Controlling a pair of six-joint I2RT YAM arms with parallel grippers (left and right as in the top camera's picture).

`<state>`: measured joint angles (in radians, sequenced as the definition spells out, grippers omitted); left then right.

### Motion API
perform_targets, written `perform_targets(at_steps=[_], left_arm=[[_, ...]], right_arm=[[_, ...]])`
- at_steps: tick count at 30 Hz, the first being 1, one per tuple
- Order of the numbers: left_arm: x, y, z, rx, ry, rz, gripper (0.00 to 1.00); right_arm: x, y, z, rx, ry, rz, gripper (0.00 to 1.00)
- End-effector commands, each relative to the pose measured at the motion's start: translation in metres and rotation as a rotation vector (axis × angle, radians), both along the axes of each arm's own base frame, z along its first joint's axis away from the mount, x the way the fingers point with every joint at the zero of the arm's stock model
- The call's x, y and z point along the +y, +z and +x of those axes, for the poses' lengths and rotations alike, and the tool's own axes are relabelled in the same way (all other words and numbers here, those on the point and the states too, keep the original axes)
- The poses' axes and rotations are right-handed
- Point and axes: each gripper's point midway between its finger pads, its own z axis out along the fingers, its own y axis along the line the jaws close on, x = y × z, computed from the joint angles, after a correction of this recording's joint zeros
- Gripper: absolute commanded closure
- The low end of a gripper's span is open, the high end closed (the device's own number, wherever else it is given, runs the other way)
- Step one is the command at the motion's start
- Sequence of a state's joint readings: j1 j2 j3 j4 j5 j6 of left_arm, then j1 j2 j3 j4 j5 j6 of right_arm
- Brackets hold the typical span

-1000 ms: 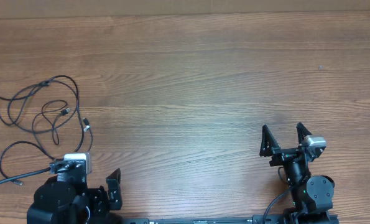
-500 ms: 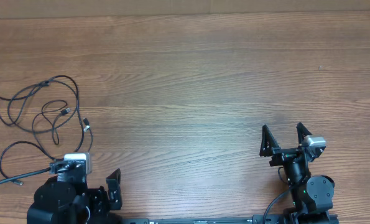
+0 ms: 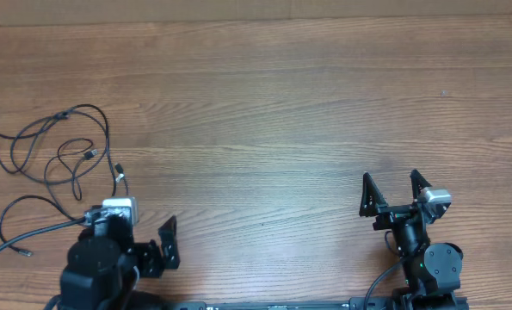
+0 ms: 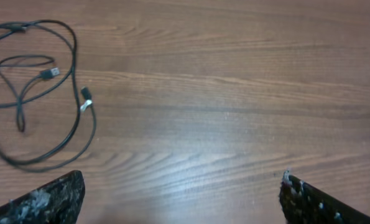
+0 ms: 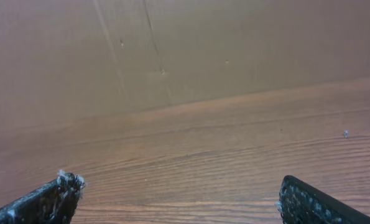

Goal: Untangle cables

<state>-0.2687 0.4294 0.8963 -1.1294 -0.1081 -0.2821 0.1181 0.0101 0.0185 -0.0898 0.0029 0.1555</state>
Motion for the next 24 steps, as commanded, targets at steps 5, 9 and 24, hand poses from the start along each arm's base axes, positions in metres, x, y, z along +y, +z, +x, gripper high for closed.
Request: perform_targets(at_steps=[5, 9, 24], left_arm=[[-0.003, -0.025, 0.028, -0.154, 0.016, -0.016, 0.01], [-0.006, -0.027, 0.042, -0.261, 0.017, -0.04, 0.0], [-0.007, -0.016, 0.063, -0.596, -0.011, 0.007, 0.01]], right_arm=[[0.001, -0.002, 0.0, -0.003, 0.005, -0.007, 0.0], [0.001, -0.002, 0.0, -0.003, 0.005, -0.007, 0.0], [0.001, -0.002, 0.0, -0.003, 0.005, -0.007, 0.0]])
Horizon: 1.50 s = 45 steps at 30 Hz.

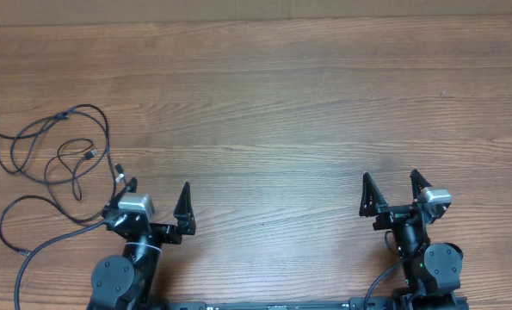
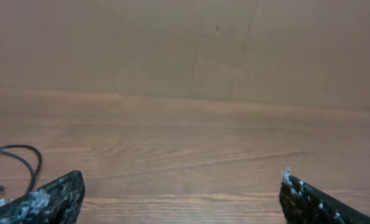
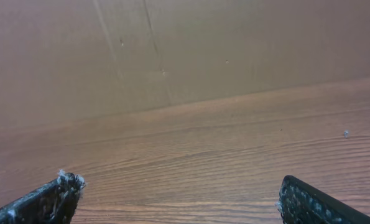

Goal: Untangle cables

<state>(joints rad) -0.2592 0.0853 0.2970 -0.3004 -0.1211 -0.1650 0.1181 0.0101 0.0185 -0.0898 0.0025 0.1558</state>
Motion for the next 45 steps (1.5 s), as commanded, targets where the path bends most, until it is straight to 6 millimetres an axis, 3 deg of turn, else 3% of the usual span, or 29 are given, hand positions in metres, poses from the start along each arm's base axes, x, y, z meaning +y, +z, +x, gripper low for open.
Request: perform_targets(at_steps=[1, 20, 25, 30, 45], left_arm=[[0.007, -0.004, 0.002, -0.04, 0.026, 0.035, 0.0], [-0.002, -0.016, 0.016, -0.241, -0.049, 0.085, 0.01], [-0.002, -0.029, 0.017, -0.191, -0.053, 0.11, 0.0], [-0.008, -0.067, 0.016, -0.039, -0.093, 0.119, 0.0], [-0.009, -0.066, 0.016, -0.044, -0.102, 0.118, 0.0]], right_arm=[[0.0, -0.002, 0.0, -0.003, 0.004, -0.008, 0.0], [0.0, -0.002, 0.0, -0.003, 0.004, -0.007, 0.0], [0.0, -0.002, 0.0, -0.003, 0.004, -0.008, 0.0], [0.0, -0.002, 0.0, -0.003, 0.004, -0.008, 0.0], [0.0, -0.002, 0.0, -0.003, 0.004, -0.007, 0.0]])
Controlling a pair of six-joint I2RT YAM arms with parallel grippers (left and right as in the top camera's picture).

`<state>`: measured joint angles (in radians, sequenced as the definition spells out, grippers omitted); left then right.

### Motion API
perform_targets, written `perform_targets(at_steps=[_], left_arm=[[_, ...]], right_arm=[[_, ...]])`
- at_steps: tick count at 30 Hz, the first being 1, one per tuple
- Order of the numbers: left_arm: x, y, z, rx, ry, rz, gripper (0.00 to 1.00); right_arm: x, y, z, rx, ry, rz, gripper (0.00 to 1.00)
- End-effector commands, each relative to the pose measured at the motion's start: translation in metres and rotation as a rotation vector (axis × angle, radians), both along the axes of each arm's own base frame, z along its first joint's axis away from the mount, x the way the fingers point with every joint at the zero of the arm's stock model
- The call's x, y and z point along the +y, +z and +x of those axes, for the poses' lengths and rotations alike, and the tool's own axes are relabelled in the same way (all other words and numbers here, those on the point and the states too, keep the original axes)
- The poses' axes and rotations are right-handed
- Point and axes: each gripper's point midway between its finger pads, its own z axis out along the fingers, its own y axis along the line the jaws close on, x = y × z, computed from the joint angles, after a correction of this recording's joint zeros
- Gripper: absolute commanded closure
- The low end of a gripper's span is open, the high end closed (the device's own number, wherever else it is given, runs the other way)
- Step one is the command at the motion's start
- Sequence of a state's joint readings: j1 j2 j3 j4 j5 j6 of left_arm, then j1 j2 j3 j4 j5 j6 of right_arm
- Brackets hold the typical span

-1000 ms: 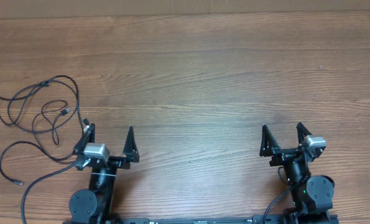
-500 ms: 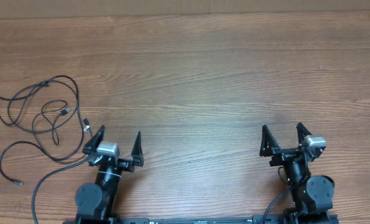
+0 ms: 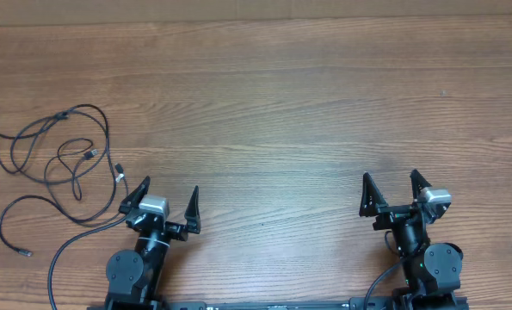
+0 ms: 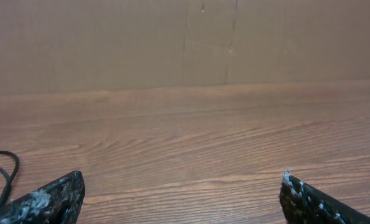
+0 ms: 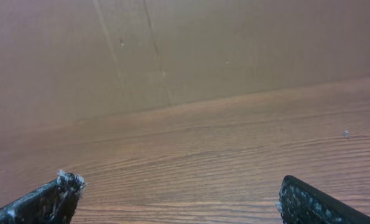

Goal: Untangle cables

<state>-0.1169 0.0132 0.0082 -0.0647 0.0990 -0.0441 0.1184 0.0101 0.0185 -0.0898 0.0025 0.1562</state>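
A tangle of thin black cables (image 3: 58,159) lies spread on the wooden table at the left, with small plugs at their ends; one loop (image 4: 3,168) shows at the left edge of the left wrist view. My left gripper (image 3: 165,196) stands open near the front edge, just right of the cables, holding nothing. My right gripper (image 3: 389,185) stands open at the front right, far from the cables, with nothing between its fingers (image 5: 309,202).
The wooden table (image 3: 281,112) stretches across the whole view. A brown cardboard wall (image 5: 172,50) stands along its far edge.
My left gripper has shifted a little to the right and turned slightly, so less cable shows in its wrist view. The cables and the right arm have not moved.
My left arm was first turned sideways and low at the front left, its camera looking down on the cables. Then it faced the far wall, open, beside the cables. Now it sits a little further right. The right gripper stayed open and still throughout.
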Motion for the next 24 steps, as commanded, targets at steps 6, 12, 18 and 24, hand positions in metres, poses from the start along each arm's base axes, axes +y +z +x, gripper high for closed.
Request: perform_targets(at_steps=[6, 12, 18, 24], left_arm=[[-0.0027, -0.0004, -0.0009, -0.007, -0.019, 0.019, 0.0], [-0.0032, -0.0004, -0.001, 0.0, -0.02, -0.011, 0.0], [-0.0031, -0.0003, -0.001, 0.001, -0.019, -0.017, 0.01], [-0.003, -0.0002, -0.001, 0.0, -0.019, -0.017, 0.01]], right_arm=[[0.0004, -0.0023, 0.0002, -0.003, 0.004, -0.008, 0.0], [0.0004, -0.0023, 0.0002, -0.003, 0.004, -0.008, 0.0], [0.0004, -0.0023, 0.0002, -0.003, 0.004, -0.008, 0.0], [0.0004, -0.0023, 0.0002, -0.003, 0.004, -0.008, 0.0]])
